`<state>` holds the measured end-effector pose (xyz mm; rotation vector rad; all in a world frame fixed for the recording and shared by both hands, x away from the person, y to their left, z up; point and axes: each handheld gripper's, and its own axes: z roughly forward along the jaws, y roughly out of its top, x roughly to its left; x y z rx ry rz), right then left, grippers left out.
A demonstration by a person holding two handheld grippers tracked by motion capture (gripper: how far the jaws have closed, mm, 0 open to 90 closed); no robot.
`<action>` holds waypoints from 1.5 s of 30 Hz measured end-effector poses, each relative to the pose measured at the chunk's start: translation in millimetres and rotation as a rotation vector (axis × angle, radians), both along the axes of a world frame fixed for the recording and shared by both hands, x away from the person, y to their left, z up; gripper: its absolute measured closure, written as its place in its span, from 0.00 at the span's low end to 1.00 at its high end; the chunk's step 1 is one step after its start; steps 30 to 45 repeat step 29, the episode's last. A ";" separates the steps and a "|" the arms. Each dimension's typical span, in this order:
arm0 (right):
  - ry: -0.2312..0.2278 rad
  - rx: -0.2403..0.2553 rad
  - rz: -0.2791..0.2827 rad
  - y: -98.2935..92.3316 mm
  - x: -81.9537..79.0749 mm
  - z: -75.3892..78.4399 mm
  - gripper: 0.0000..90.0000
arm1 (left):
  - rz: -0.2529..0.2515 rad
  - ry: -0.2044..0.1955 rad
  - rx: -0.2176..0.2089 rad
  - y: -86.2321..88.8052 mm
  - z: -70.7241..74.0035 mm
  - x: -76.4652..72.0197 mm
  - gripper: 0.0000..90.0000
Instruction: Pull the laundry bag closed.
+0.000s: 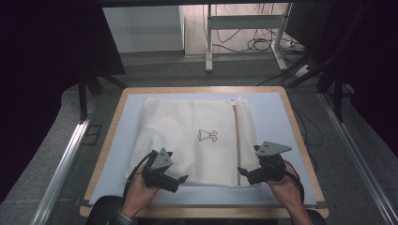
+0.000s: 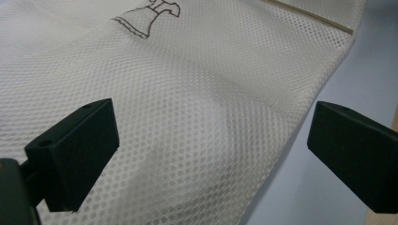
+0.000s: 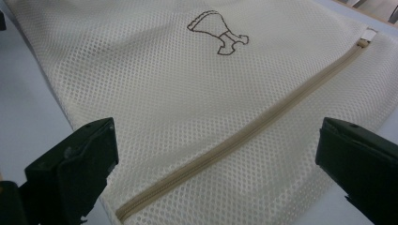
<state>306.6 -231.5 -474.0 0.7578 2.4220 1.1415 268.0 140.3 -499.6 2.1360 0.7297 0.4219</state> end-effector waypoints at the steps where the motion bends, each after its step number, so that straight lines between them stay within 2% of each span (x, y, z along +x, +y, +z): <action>1: 0.001 0.002 -0.003 -1.1 -1.0 0.0 0.00 | 0.002 -0.001 0.000 1.6 0.2 -0.3 0.02; 11: 0.005 -0.001 -0.030 -15.5 -10.7 0.2 0.00 | 0.033 -0.011 -0.001 16.1 -0.2 -5.0 0.02; 16: 0.015 -0.005 -0.047 -22.0 -14.6 -1.3 0.00 | 0.054 -0.022 0.042 21.2 -1.4 -8.3 0.02; 19: 0.022 -0.012 -0.061 -25.9 -16.7 -2.4 0.00 | 0.061 -0.014 0.050 23.8 -2.8 -9.8 0.02; 29: 0.032 -0.046 -0.090 -35.4 -21.1 -6.1 0.00 | 0.063 -0.003 0.090 22.7 -4.5 -13.0 0.02; 45: 0.032 -0.046 -0.090 -35.4 -21.1 -6.1 0.00 | 0.063 -0.003 0.090 22.7 -4.5 -13.0 0.02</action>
